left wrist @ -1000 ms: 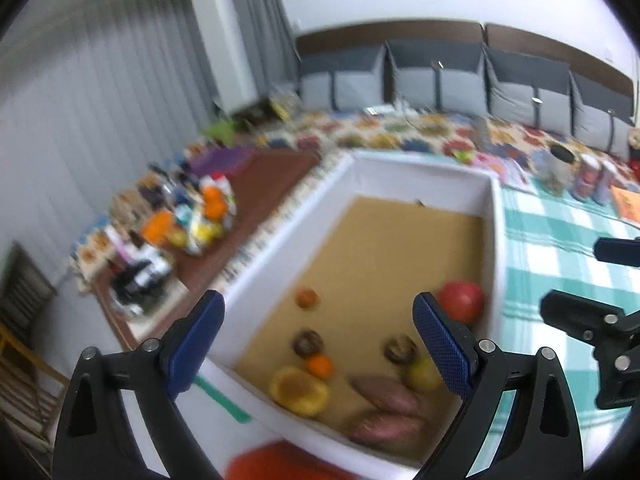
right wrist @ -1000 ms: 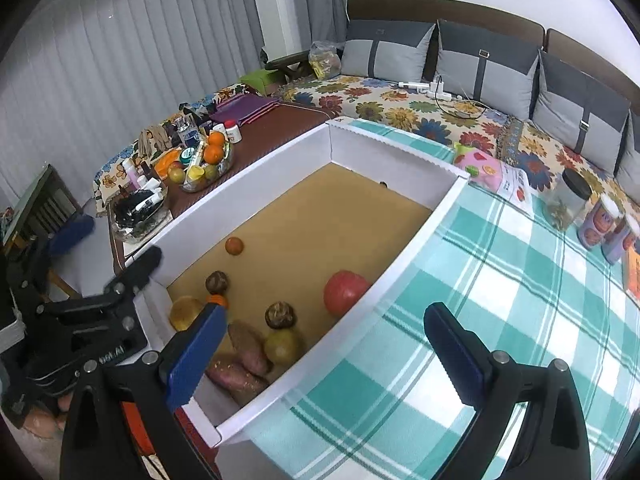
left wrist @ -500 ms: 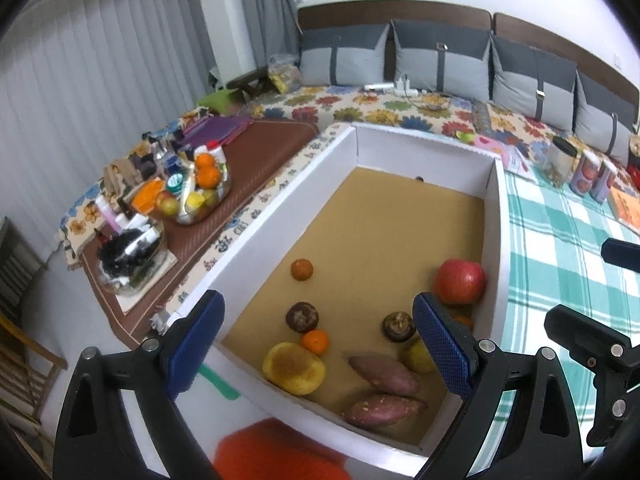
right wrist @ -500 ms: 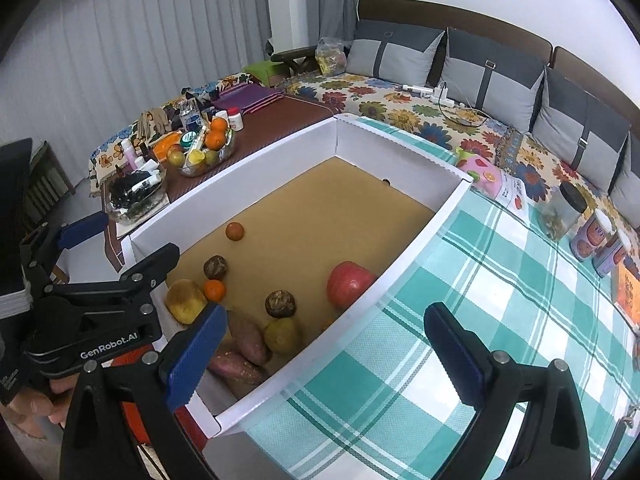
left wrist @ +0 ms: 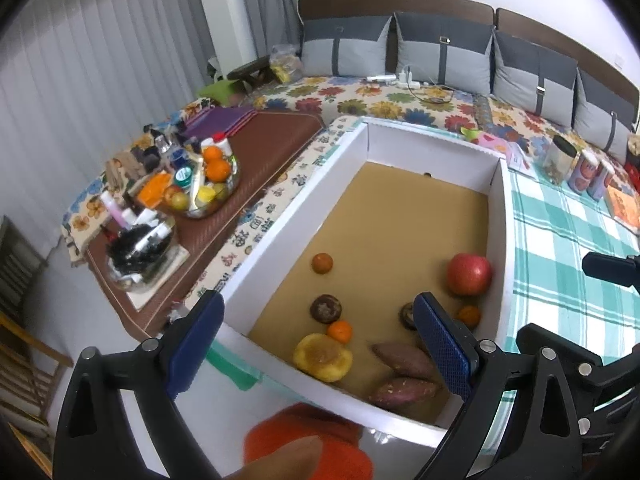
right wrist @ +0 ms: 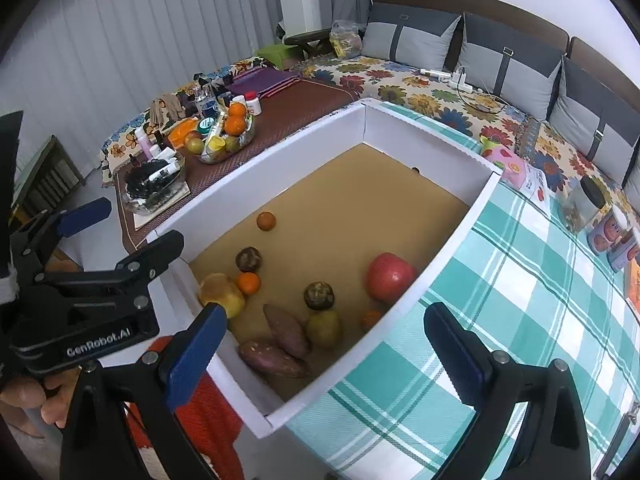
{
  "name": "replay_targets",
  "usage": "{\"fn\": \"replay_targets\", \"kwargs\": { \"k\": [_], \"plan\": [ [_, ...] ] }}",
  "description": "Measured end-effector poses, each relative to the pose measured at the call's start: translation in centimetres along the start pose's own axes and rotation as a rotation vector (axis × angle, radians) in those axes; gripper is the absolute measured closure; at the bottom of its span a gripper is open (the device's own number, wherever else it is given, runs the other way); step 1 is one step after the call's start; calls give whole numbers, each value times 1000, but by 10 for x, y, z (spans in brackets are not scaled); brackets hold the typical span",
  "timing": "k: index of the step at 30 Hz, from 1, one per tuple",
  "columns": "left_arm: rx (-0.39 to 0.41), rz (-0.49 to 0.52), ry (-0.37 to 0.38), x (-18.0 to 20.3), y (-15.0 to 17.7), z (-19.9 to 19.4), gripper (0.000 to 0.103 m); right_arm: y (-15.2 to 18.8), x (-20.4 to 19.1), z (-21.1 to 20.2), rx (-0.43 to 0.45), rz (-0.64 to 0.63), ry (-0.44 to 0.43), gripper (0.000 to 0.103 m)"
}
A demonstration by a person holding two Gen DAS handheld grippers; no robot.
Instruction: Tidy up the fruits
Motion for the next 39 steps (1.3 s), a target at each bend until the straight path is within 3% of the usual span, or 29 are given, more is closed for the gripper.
{"fn": "replay_targets", "kwargs": {
  "k": [5, 22, 39],
  "plan": [
    [-57, -52, 26, -12, -4, 0, 6, -13, -10, -10, -26, 13, -12, 4],
    [-103, -118, -19, -32, 3, 17, 6, -19, -23, 10, -69, -41, 55, 4],
    [-117, -125, -14, -36, 3, 27, 6, -25, -24, 23, -76, -40, 77, 4]
  ]
}}
Point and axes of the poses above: each gripper's, at about its wrist camera, not at the fingertips, and z roughly the way its jaws point, x to its right, y to its underside, the point moved 3 cm from there along z, roughly the way its jaws point, and after that the axes turned 5 degrees about y, right-handed, at the moved point
